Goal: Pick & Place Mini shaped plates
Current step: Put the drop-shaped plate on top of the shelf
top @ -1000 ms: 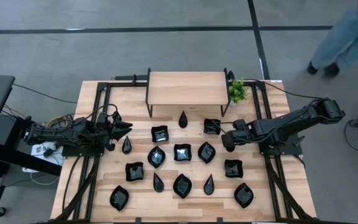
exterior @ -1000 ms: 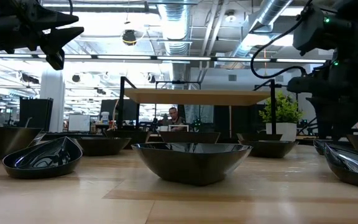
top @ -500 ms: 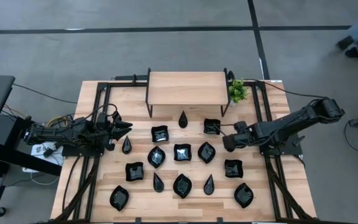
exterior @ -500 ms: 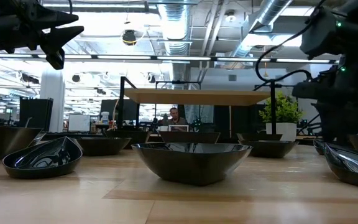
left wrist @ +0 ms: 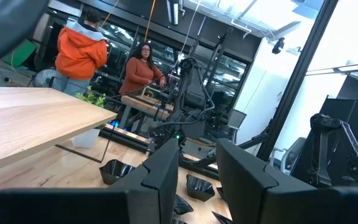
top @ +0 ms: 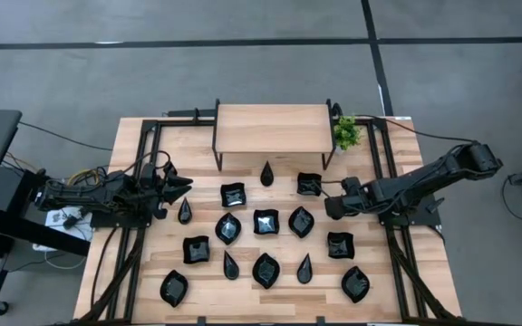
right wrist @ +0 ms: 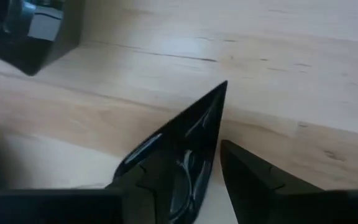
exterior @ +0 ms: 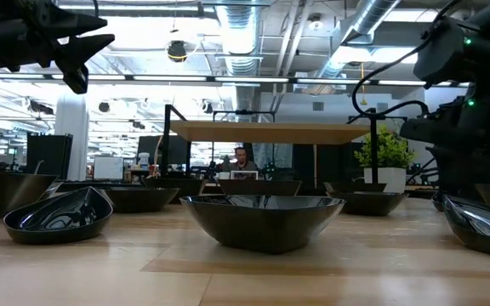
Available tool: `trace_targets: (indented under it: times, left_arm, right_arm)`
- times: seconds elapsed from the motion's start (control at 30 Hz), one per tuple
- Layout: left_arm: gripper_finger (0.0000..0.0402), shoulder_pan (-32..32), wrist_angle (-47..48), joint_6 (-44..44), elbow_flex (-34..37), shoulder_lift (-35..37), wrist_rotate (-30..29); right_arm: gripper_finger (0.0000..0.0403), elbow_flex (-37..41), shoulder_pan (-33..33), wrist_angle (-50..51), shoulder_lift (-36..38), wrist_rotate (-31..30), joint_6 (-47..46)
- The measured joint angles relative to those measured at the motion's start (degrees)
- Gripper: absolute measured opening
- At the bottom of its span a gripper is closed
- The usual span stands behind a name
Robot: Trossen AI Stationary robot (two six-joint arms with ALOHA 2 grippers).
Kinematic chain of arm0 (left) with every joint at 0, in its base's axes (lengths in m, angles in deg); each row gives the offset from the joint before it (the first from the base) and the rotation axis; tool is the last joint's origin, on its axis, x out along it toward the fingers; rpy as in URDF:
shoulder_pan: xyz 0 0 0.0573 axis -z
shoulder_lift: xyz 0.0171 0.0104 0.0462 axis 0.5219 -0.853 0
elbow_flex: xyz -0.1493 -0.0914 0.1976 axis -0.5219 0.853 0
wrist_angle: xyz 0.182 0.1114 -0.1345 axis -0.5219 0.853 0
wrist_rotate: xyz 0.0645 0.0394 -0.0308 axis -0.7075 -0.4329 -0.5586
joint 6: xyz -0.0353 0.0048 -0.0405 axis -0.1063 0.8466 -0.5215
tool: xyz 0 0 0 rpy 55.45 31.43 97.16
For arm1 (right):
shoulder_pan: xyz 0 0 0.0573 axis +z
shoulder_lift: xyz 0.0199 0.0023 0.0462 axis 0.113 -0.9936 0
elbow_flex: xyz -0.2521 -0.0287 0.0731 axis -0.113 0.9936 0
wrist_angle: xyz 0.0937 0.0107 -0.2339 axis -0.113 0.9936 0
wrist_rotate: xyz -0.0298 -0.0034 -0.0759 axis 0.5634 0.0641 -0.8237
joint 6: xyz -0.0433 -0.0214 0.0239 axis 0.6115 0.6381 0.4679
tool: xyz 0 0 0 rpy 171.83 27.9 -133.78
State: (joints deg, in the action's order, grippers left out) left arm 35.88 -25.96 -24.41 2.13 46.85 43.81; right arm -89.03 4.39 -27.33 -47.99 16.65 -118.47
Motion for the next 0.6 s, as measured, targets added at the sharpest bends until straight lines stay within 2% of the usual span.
trace_targets:
  times: [0.6]
  left_arm:
    - [0.0112,-0.01,-1.21,0.01,0.01,0.0,-0.01]
  right_arm:
    - [0.0115,0.11,0.0,0.98,2.27,1.41,-0.44]
